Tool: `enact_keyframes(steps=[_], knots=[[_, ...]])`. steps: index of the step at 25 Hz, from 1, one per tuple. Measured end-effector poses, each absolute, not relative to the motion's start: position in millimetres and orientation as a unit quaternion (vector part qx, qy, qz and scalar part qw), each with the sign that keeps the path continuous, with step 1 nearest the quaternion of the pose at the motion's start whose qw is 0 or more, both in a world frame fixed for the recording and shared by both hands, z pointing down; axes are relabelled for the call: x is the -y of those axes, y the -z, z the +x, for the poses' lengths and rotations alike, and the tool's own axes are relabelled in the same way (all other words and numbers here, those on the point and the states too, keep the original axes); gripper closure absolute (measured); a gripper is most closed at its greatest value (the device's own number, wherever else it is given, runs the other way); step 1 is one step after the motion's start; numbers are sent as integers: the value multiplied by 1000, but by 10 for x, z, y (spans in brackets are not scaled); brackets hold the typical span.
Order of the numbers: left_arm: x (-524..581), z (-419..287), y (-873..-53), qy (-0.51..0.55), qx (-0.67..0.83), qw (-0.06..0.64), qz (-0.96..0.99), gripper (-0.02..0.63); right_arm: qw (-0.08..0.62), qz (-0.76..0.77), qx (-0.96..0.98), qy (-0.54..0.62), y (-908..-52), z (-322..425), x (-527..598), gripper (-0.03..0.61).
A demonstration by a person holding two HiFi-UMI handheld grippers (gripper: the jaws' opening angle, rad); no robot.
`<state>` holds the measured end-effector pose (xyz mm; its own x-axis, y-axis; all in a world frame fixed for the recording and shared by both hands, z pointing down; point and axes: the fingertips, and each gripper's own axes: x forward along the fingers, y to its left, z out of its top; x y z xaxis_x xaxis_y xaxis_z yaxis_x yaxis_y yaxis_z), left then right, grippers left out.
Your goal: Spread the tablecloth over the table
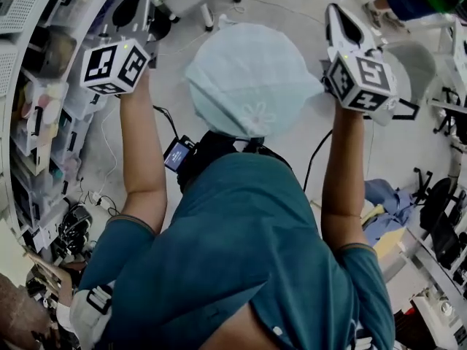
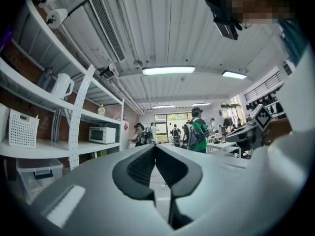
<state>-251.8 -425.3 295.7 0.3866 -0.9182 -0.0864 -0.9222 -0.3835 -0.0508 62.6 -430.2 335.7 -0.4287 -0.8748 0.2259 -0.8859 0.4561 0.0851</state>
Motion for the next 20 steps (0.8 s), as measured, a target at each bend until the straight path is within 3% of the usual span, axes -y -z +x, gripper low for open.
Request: enact_keyframes(steps=[9,20], knots=[[3433,-2157,-2056,-68,-505,116,-853,614,46,482,873,65,-2203,554,3448,568],[2633,-1630,-1748,-91,-434,146,-884,614,9,469,877,106,-1701,749,2674,569]])
